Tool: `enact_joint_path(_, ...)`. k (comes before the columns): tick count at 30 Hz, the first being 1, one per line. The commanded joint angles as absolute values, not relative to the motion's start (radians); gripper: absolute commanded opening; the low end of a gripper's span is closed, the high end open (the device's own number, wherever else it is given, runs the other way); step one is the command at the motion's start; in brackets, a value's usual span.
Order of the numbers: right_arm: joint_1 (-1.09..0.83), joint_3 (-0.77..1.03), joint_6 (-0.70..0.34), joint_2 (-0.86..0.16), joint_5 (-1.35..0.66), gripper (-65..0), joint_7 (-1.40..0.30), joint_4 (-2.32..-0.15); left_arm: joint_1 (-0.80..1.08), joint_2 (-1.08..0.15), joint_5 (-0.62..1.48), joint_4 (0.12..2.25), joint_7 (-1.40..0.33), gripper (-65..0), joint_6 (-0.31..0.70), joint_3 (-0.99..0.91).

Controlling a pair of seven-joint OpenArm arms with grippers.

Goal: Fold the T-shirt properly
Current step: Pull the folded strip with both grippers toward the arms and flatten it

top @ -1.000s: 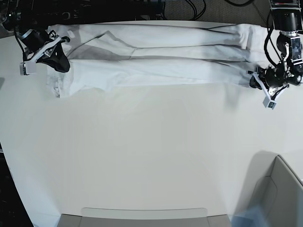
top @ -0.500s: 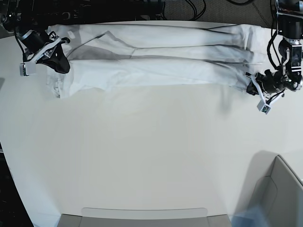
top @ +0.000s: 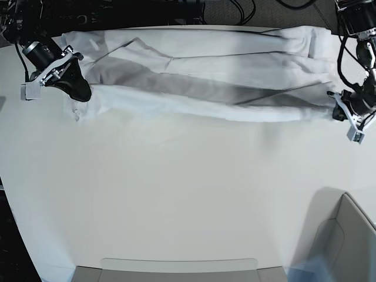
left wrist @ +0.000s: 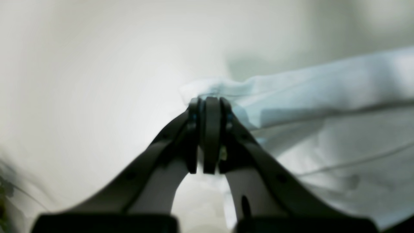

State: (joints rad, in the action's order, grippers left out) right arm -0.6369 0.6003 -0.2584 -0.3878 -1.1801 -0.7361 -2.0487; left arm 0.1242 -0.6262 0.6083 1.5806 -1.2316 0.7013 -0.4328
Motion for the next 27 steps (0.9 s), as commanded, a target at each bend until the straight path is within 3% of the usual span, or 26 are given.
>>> enact_joint_path(1, -0.641, 0.611, -0.263, -0.398, -1.214, -65.0, -0.714, -2.066, 0.124, -0.656, 0.602, 1.606, -1.231, -65.0, 0.698, -0.458)
enact_joint_path(11, -0.756, 0.704, -0.265, -0.398, -1.218, -65.0, -0.716, -2.066, 0.328, -0.63, 0.604, 1.745, -1.233, -65.0, 0.698, -0.582)
enact_joint_path(17, -0.823, 0.754, -0.329, -0.398, -1.201, -65.0, -0.716, -2.066, 0.461, -0.621, 0.604, 1.776, -1.222, -65.0, 0.698, -0.593)
enact_joint_path(23, -0.823, 0.665, -0.329, -0.383, -0.947, -65.0, -0.748, -2.064, 0.499, -0.568, 0.596, 1.767, -1.219, -65.0, 0.698, -0.503)
enact_joint_path(27, -0.788, 0.604, -0.329, -0.318, -0.792, -65.0, -0.751, -2.064, 0.495, -0.535, 0.547, 1.747, -1.219, -65.0, 0.698, -0.481)
